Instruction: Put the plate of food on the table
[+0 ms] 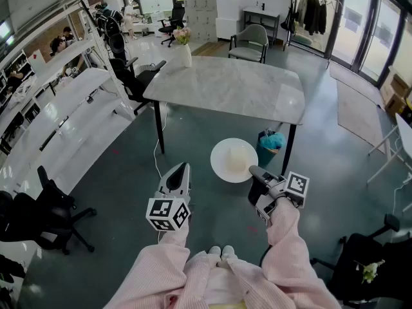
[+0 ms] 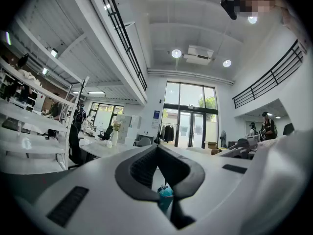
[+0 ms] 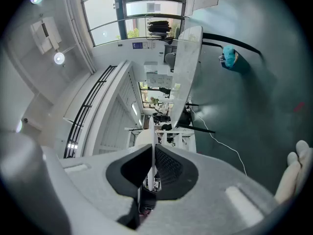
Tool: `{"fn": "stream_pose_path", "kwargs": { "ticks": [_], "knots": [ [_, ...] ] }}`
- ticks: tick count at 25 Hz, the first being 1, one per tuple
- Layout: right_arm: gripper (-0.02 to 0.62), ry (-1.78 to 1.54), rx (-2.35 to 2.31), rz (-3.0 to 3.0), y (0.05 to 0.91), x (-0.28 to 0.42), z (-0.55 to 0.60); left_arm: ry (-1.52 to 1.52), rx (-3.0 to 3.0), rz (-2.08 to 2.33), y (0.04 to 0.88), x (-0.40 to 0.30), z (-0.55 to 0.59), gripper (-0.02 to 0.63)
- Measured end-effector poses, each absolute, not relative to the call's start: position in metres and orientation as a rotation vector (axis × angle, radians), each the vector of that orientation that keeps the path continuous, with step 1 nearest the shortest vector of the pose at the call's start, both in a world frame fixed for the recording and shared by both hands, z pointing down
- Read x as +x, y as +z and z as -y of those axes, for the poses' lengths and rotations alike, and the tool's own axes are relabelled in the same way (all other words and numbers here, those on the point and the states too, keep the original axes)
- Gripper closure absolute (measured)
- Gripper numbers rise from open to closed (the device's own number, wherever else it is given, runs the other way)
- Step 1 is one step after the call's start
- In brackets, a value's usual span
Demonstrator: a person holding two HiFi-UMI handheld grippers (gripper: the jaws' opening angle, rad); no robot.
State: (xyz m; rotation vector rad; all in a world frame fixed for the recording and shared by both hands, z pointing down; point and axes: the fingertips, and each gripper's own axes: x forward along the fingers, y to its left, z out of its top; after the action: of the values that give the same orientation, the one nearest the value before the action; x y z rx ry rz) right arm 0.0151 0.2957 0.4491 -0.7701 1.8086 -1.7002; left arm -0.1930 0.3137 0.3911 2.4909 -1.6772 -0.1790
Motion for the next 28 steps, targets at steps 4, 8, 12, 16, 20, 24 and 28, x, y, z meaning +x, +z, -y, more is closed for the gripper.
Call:
{"fn": "stream_pose_path", "kwargs": {
  "ticks": [4, 8, 12, 16, 20, 24, 28],
  "knots": [
    [0.575, -1.693, -0.766, -1.812, 0.451, 0.019, -0.296, -0.164, 2.497, 1.675, 0.395, -0.188, -0.315, 0.611],
    [0.575, -1.681, -0.781, -1.831, 0.451, 0.027, -0.297, -0.155, 2.499, 1.681, 0.394, -0.181, -0.315, 0.611],
    [0.575, -1.704, -0.793, -1.798, 0.453, 0.037, -0.295, -0.166, 2.503, 1.681, 0.390, -0.170, -0.310, 0.611],
    [0.575, -1.696, -0.774, -1.792, 0.455, 0.048, -0.290, -0.157, 2.510, 1.680, 0.393, -0.158, -0.308, 0.611],
    [0.575, -1.697, -0.770, -1.788, 0.457, 0.061, -0.281, -0.147, 2.499, 1.681, 0.400, -0.147, -0.304, 0.611],
    [0.575, -1.687, -0.741, -1.798, 0.456, 0.060, -0.268, -0.131, 2.486, 1.684, 0.403, -0.147, -0.293, 0.611],
    [0.575, -1.689, -0.725, -1.787, 0.457, 0.061, -0.246, -0.116, 2.475, 1.681, 0.410, -0.145, -0.273, 0.611]
  ]
}}
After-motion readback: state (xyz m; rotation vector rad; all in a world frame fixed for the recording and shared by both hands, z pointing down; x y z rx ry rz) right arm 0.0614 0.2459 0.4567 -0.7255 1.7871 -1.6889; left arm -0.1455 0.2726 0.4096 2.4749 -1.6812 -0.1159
